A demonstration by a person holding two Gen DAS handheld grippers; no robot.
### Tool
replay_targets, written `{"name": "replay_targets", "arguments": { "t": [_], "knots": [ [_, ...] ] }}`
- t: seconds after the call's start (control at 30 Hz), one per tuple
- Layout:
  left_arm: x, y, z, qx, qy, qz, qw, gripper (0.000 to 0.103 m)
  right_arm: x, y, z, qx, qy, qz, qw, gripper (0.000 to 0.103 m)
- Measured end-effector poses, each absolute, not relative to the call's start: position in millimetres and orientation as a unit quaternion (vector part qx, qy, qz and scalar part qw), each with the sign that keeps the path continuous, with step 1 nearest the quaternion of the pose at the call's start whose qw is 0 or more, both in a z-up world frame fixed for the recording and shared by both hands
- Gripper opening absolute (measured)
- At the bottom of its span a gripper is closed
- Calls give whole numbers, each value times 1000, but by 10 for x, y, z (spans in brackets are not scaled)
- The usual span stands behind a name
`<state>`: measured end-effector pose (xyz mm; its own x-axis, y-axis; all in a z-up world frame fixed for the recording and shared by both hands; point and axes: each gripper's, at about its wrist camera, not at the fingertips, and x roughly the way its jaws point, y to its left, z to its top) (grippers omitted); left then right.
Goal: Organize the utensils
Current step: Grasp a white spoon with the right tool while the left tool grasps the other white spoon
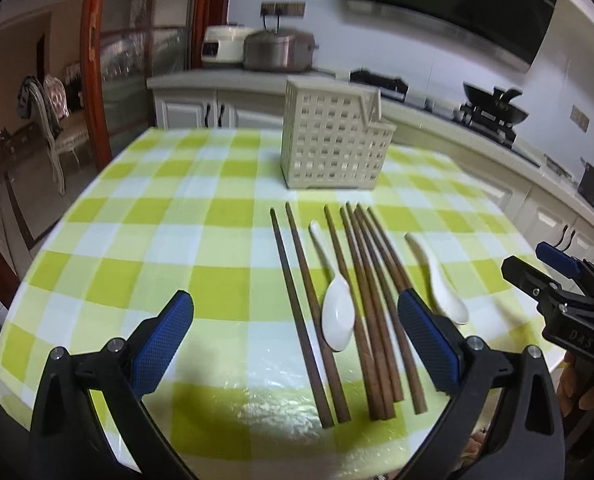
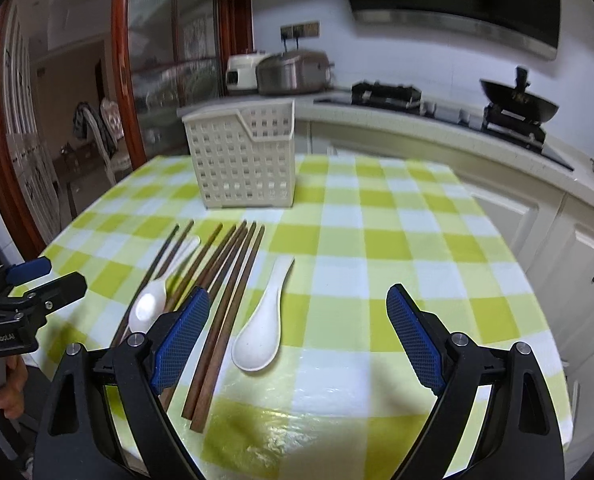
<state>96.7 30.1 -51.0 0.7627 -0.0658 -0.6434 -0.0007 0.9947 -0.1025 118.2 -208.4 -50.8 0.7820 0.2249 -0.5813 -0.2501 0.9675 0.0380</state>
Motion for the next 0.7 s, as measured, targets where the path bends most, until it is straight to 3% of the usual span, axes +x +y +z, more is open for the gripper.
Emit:
{"name": "replay_targets", "arguments": {
  "t": [0.13,0.2,0.37,0.5,0.7],
  "knots": [
    [1273,299,-632,-45,380,-22,924,98,1399,-1988,-651,-29,343,123,931,77],
    [1392,287,-666,-34,395,-19,918,98,1493,-1948,-710,-24,359,123,925,66],
    [1627,333,-729,-29,416,-7,909,97,1754,-1832,-834,-24,399,114,909,53],
    [1772,320,-773,-19,428,-5,903,87,1959,-1725,-890,-31,420,105,901,41],
    [1938,258,-844,-14,438,-32,898,82,2192,-1647,-997,-40,453,96,885,36]
  ]
}}
